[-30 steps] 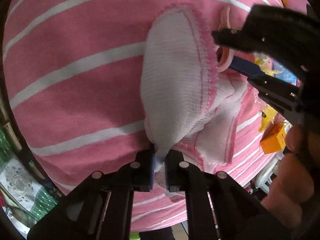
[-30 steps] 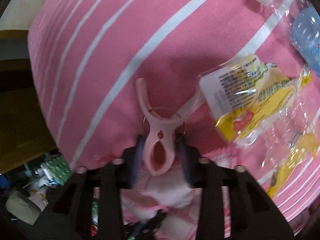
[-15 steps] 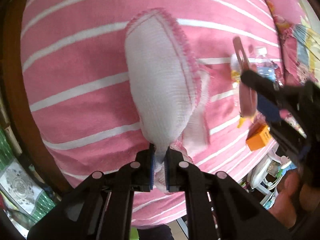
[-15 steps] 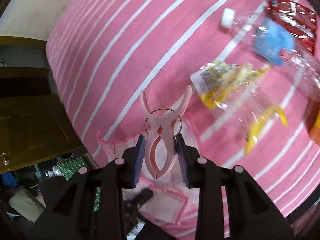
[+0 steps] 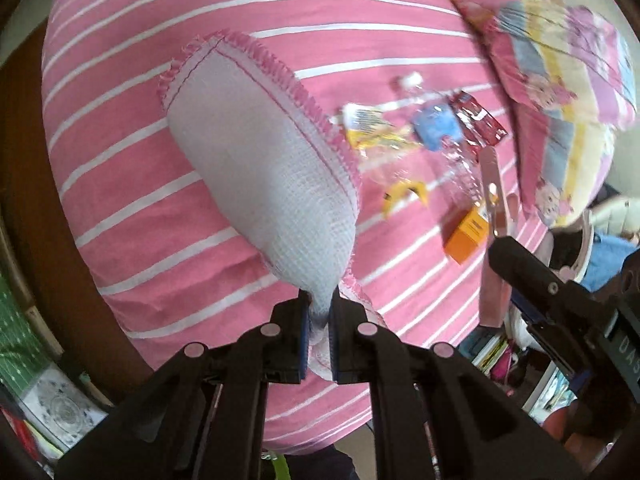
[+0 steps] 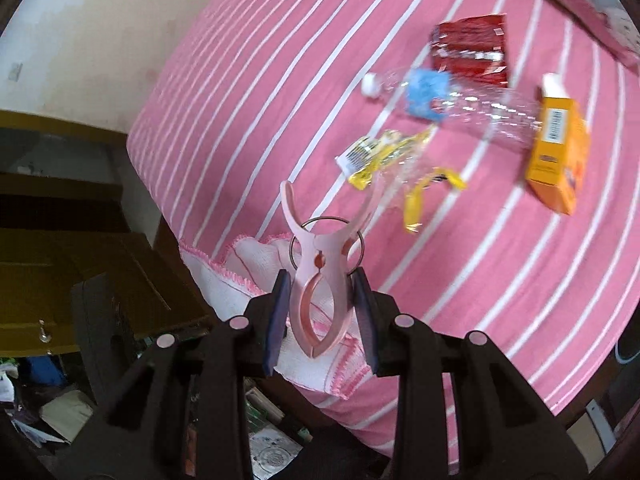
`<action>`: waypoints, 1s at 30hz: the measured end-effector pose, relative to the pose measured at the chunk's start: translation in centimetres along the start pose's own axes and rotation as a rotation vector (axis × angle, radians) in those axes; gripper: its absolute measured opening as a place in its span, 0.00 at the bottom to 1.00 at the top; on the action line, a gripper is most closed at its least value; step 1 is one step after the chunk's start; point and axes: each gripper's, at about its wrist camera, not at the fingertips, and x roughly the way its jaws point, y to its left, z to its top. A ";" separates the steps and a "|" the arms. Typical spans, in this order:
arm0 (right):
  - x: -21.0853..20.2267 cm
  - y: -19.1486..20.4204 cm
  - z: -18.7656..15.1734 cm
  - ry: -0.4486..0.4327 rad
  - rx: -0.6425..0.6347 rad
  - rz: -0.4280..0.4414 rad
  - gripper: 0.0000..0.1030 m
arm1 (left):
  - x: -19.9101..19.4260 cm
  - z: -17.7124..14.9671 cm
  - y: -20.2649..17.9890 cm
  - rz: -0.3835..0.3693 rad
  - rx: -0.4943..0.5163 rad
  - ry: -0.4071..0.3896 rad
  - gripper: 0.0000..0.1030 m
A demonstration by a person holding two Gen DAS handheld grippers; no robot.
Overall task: Collect trash
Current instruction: 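Grasp the white cloth with the left tool while the right grasps the pink clip, then carry the cloth and pink clip over the bin and release them inside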
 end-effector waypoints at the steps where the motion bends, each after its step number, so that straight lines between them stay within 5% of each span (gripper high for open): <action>1: -0.7 -0.5 -0.3 -0.008 0.007 0.004 0.32 | -0.1 -0.6 -0.5 0.002 0.012 -0.003 0.07; 17: -12.4 -13.0 -7.9 -0.153 0.172 0.057 0.32 | -0.1 -8.4 -14.6 0.016 0.263 -0.022 0.07; 30: -20.8 -28.9 -14.8 -0.276 0.402 0.028 0.32 | 6.9 -17.8 -30.5 0.006 0.534 0.084 0.07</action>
